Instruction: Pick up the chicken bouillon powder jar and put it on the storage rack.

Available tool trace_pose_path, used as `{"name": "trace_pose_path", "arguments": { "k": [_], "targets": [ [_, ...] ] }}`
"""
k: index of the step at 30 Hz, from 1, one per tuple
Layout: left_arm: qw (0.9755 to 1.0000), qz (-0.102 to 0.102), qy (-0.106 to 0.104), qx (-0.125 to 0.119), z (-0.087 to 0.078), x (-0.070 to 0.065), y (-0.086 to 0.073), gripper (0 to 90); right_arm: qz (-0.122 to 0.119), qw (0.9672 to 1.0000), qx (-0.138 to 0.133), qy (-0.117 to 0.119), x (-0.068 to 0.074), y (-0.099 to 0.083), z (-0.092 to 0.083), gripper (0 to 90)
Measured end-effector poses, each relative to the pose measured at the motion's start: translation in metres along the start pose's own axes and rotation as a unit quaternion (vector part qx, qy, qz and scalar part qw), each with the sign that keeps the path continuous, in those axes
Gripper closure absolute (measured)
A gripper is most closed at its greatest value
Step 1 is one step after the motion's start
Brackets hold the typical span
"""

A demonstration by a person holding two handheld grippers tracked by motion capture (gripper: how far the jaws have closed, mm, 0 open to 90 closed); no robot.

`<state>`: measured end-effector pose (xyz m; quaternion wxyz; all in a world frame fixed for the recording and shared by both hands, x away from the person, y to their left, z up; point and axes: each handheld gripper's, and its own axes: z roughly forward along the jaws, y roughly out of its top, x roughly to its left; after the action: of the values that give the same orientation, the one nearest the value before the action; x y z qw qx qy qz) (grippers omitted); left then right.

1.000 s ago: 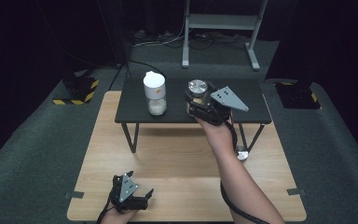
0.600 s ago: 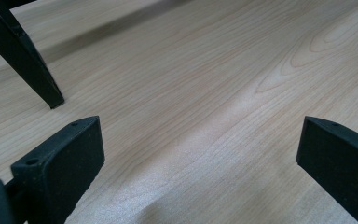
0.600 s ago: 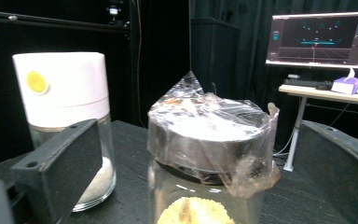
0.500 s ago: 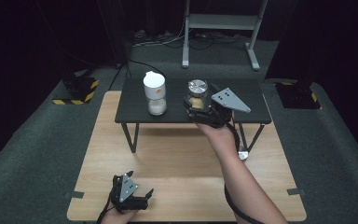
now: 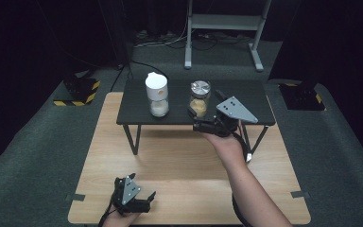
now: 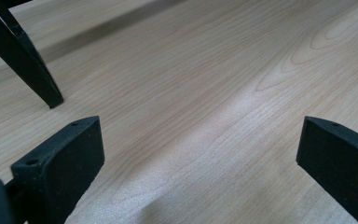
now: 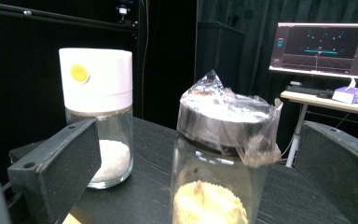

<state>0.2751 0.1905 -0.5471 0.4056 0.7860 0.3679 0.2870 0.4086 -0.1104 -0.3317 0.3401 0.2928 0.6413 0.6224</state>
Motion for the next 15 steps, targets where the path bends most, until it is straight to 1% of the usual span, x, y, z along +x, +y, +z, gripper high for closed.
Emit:
{"name": "trace_pose_path", "arguments": {
  "k": [3, 5, 8, 12, 15],
  "targets": [
    [1.0000, 0.002, 0.000, 0.000, 0.000, 0.000, 0.000, 1.0, 0.000, 1.0000, -0.002, 0.001, 0.001, -0.002, -0.004, 0.0],
    [1.0000, 0.003, 0.001, 0.000, 0.000, -0.001, 0.000, 1.0, 0.006, 1.0000, -0.003, 0.003, 0.001, -0.004, -0.008, 0.0],
    [1.0000, 0.003, 0.001, 0.000, 0.000, -0.001, 0.000, 1.0, 0.001, 1.0000, -0.007, 0.002, 0.003, -0.005, -0.013, 0.0],
    [1.0000, 0.003, 0.002, 0.000, 0.000, -0.001, 0.000, 1.0, 0.003, 0.9999, -0.009, 0.004, 0.005, -0.005, -0.020, 0.0],
    [1.0000, 0.003, 0.001, 0.000, 0.000, 0.000, 0.000, 1.0, 0.000, 0.9999, -0.010, 0.005, 0.007, -0.005, -0.025, 0.0]
  ]
}}
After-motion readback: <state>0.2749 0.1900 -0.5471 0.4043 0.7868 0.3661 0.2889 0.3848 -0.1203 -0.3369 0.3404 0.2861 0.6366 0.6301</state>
